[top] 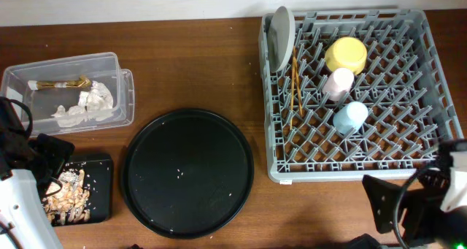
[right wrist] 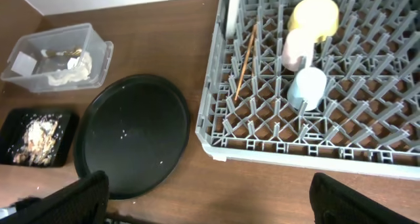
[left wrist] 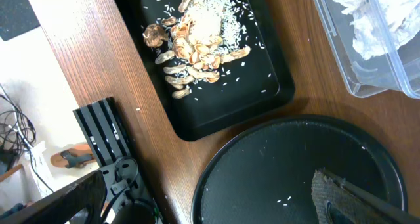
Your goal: Sort waste into correct bins and load items into the dishwasher rack
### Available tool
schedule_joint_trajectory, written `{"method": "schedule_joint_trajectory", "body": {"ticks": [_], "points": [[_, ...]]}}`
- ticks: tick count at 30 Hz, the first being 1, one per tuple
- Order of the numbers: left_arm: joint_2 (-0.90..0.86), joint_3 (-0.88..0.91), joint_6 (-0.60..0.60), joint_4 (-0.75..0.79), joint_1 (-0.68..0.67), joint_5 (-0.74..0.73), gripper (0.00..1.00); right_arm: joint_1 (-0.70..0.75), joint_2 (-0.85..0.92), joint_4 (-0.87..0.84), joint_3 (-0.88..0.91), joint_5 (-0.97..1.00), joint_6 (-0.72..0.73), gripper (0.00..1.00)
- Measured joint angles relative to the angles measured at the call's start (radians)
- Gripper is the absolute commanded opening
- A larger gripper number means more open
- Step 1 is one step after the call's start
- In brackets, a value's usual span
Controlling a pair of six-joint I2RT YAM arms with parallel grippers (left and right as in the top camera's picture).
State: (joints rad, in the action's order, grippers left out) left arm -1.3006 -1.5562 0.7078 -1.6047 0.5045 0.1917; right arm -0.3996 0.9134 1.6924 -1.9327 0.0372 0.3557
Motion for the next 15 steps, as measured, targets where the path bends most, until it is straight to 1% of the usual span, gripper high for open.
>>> {"method": "schedule_joint_trajectory", "body": {"ticks": [2, 3, 4, 5, 7, 8, 9, 10, 12, 15], "points": [[0.000, 0.000, 0.000, 0.000, 0.000, 0.000, 0.99, 0.077, -0.066, -0.004, 0.022, 0.003, -0.018, 0.98], [0.000, 0.000, 0.000, 0.000, 0.000, 0.000, 0.99, 0.127, -0.123, -0.012, 0.061, 0.003, -0.022, 0.98], [0.000, 0.000, 0.000, -0.002, 0.000, 0.000, 0.99, 0.174, -0.200, -0.018, 0.127, 0.006, -0.024, 0.98], [0.000, 0.000, 0.000, 0.000, 0.000, 0.001, 0.99, 0.214, -0.278, -0.059, 0.213, 0.009, -0.024, 0.98], [0.000, -0.001, 0.000, -0.002, 0.000, 0.000, 0.99, 0.286, -0.455, -0.201, 0.452, -0.006, -0.045, 0.98], [0.000, -0.001, 0.000, 0.000, 0.000, 0.000, 0.99, 0.319, -0.552, -0.296, 0.603, -0.042, -0.072, 0.98], [0.000, -0.001, 0.000, -0.002, 0.000, 0.000, 0.99, 0.336, -0.621, -0.373, 0.705, -0.058, -0.082, 0.98], [0.000, -0.001, 0.000, -0.001, 0.000, 0.000, 0.99, 0.348, -0.721, -0.481, 0.873, -0.086, -0.097, 0.98], [0.000, -0.001, 0.000, 0.000, 0.000, 0.000, 0.99, 0.351, -0.804, -0.680, 1.089, -0.116, -0.102, 0.98], [0.000, -0.001, 0.000, -0.001, 0.000, 0.000, 0.99, 0.351, -0.851, -0.951, 1.330, -0.140, -0.105, 0.98]]}}
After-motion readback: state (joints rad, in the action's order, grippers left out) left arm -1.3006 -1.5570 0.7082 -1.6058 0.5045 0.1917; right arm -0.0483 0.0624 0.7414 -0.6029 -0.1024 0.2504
